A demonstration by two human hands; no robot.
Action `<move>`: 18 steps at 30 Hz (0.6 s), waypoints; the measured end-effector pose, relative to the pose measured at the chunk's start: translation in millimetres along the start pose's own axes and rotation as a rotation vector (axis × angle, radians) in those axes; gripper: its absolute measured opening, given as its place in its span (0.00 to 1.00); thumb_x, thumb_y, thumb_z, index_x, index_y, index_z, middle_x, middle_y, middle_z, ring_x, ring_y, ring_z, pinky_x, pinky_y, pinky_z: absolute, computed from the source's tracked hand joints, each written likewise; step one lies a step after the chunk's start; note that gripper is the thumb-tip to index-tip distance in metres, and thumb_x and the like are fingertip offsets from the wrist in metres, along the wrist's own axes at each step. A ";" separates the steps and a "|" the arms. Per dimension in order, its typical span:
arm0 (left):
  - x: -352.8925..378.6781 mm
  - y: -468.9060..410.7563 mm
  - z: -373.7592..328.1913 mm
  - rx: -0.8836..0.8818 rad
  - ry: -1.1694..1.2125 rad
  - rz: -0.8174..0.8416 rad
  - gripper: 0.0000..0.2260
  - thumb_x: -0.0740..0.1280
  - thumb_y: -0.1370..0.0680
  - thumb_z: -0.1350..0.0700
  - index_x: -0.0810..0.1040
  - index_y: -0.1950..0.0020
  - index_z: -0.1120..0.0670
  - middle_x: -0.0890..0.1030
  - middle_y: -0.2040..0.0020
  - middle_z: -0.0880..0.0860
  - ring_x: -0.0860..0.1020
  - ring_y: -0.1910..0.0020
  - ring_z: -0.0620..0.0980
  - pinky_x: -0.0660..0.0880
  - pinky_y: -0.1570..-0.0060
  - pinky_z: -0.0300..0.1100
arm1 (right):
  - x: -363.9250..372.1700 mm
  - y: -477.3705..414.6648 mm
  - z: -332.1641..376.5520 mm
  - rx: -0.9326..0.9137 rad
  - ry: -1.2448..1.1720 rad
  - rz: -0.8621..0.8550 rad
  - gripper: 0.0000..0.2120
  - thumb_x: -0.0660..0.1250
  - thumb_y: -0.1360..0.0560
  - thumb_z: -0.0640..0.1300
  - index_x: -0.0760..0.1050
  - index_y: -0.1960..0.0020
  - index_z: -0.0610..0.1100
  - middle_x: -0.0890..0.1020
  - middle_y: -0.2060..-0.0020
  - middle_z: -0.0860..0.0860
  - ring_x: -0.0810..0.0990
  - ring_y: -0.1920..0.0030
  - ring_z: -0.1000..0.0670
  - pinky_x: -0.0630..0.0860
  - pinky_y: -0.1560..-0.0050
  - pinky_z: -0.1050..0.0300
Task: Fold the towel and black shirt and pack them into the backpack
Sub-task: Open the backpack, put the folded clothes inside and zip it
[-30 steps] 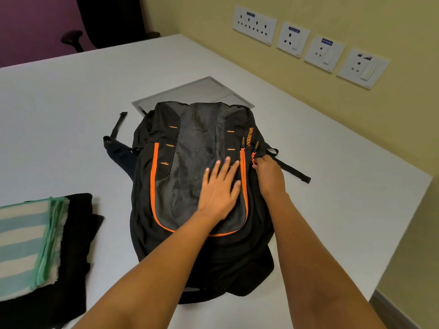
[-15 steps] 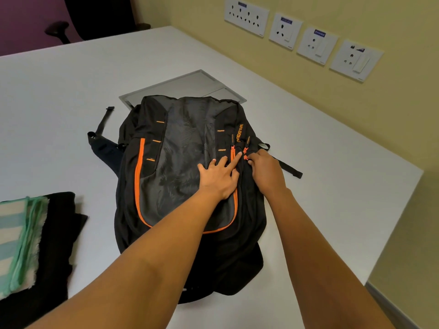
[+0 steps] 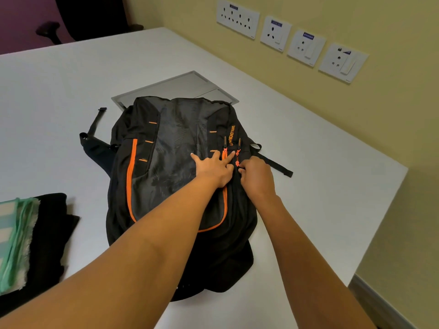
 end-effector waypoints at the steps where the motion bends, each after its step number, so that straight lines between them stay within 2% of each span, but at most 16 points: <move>1: -1.3 -0.3 -0.7 -0.003 -0.001 0.011 0.23 0.43 0.18 0.47 0.46 0.23 0.39 0.53 0.22 0.55 0.68 0.31 0.62 0.40 0.32 0.70 | 0.4 3.5 0.3 0.009 -0.007 -0.010 0.12 0.61 0.20 0.41 0.77 0.41 0.41 0.78 0.46 0.44 0.78 0.47 0.45 0.72 0.49 0.57; 6: -3.6 -0.3 1.3 -0.006 0.025 0.056 0.23 0.43 0.18 0.47 0.44 0.23 0.38 0.51 0.22 0.54 0.65 0.29 0.62 0.39 0.31 0.68 | 0.9 15.4 3.9 0.079 -0.060 -0.058 0.11 0.61 0.20 0.42 0.77 0.41 0.40 0.78 0.46 0.44 0.79 0.47 0.46 0.73 0.50 0.59; 8: -5.3 2.7 1.9 -0.003 0.052 0.109 0.23 0.43 0.18 0.47 0.44 0.23 0.38 0.51 0.22 0.53 0.63 0.28 0.61 0.43 0.29 0.67 | -0.8 19.8 5.6 0.098 -0.077 -0.080 0.11 0.61 0.20 0.41 0.77 0.41 0.40 0.78 0.45 0.44 0.79 0.47 0.46 0.73 0.50 0.59; 9: -6.9 4.7 1.7 0.001 0.071 0.107 0.23 0.45 0.18 0.46 0.47 0.23 0.40 0.54 0.22 0.53 0.63 0.28 0.60 0.48 0.29 0.64 | -1.8 21.6 5.2 0.110 -0.093 -0.094 0.11 0.61 0.20 0.41 0.76 0.41 0.40 0.77 0.45 0.44 0.79 0.47 0.45 0.73 0.50 0.59; 11: -12.3 11.3 3.3 -0.024 0.156 -0.030 0.22 0.50 0.19 0.45 0.62 0.26 0.46 0.67 0.28 0.54 0.69 0.32 0.58 0.61 0.34 0.56 | -3.5 23.9 3.8 0.144 -0.139 -0.115 0.11 0.60 0.20 0.42 0.76 0.42 0.40 0.77 0.45 0.44 0.78 0.47 0.46 0.73 0.50 0.58; 12: -14.5 14.9 4.6 -0.056 0.210 -0.145 0.21 0.53 0.20 0.43 0.70 0.31 0.51 0.74 0.33 0.55 0.73 0.36 0.57 0.65 0.38 0.53 | -4.3 24.6 3.1 0.160 -0.164 -0.117 0.10 0.60 0.20 0.42 0.76 0.42 0.40 0.77 0.45 0.44 0.78 0.47 0.46 0.73 0.50 0.58; 14: -15.7 21.4 4.0 -0.110 0.260 -0.314 0.22 0.57 0.22 0.40 0.76 0.41 0.55 0.80 0.43 0.54 0.77 0.43 0.55 0.68 0.45 0.49 | -6.5 24.4 3.2 0.190 -0.220 -0.123 0.10 0.61 0.21 0.41 0.76 0.42 0.40 0.78 0.45 0.45 0.78 0.47 0.47 0.72 0.50 0.60; 15: -15.1 22.6 2.5 -0.131 0.281 -0.335 0.23 0.58 0.22 0.39 0.77 0.43 0.56 0.80 0.45 0.55 0.78 0.45 0.56 0.70 0.47 0.49 | -7.7 23.4 3.9 0.203 -0.249 -0.128 0.10 0.62 0.21 0.41 0.77 0.41 0.41 0.79 0.45 0.45 0.79 0.47 0.47 0.72 0.49 0.61; 18: -13.5 20.4 0.7 -0.260 0.455 -0.226 0.27 0.60 0.24 0.36 0.77 0.41 0.58 0.78 0.43 0.57 0.77 0.44 0.58 0.72 0.51 0.47 | -8.1 19.7 8.1 0.225 -0.324 -0.128 0.10 0.62 0.22 0.38 0.78 0.43 0.42 0.81 0.46 0.46 0.80 0.47 0.48 0.73 0.47 0.60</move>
Point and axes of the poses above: each hand's wrist, its own y-axis away from the middle knuckle, its own x-axis out of the palm, z = x × y, the point moved 3 cm from there along -y, towards the middle knuckle
